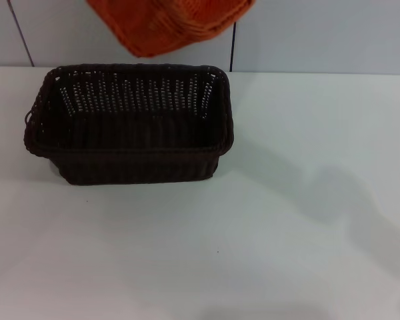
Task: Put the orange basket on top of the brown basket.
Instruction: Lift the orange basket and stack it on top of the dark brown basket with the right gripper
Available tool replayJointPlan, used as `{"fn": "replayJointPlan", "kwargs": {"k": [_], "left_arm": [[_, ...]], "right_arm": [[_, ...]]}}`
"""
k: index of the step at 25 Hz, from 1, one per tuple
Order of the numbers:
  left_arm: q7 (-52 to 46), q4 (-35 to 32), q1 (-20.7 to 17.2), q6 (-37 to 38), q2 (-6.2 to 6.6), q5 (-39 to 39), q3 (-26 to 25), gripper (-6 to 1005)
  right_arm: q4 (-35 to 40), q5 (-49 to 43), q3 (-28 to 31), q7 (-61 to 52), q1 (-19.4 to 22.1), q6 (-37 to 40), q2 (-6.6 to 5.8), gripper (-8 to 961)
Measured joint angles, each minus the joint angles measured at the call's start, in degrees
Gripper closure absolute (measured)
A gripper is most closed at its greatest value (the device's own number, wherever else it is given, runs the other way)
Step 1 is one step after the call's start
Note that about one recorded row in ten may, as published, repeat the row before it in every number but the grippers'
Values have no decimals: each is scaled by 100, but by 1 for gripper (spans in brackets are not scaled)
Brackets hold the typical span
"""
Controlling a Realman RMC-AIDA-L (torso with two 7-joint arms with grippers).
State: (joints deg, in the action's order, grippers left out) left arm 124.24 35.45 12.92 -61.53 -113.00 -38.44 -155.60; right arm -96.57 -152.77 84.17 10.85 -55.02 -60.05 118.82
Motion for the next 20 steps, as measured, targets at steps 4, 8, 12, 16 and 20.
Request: {"fn": "replayJointPlan", "kwargs": {"k": [4, 8, 12, 16, 20], "left_arm": [[111, 17, 40, 4, 5, -170, 11, 486], [114, 17, 79, 7, 18, -281, -52, 487], [100, 17, 79, 9, 21, -281, -65, 487], [91, 17, 79, 26, 19, -282, -67, 486], [93, 17, 93, 62, 6, -282, -67, 486]], "right_arm": [[847, -235, -242, -229, -666, 323, 17, 794], [1226, -132, -563, -184, -949, 827, 29, 794], [1262, 216, -628, 31, -907, 981, 27, 794], [1246, 512, -851, 491, -829, 983, 22, 794], [1246, 744, -881, 1022, -795, 891, 15, 795]]}}
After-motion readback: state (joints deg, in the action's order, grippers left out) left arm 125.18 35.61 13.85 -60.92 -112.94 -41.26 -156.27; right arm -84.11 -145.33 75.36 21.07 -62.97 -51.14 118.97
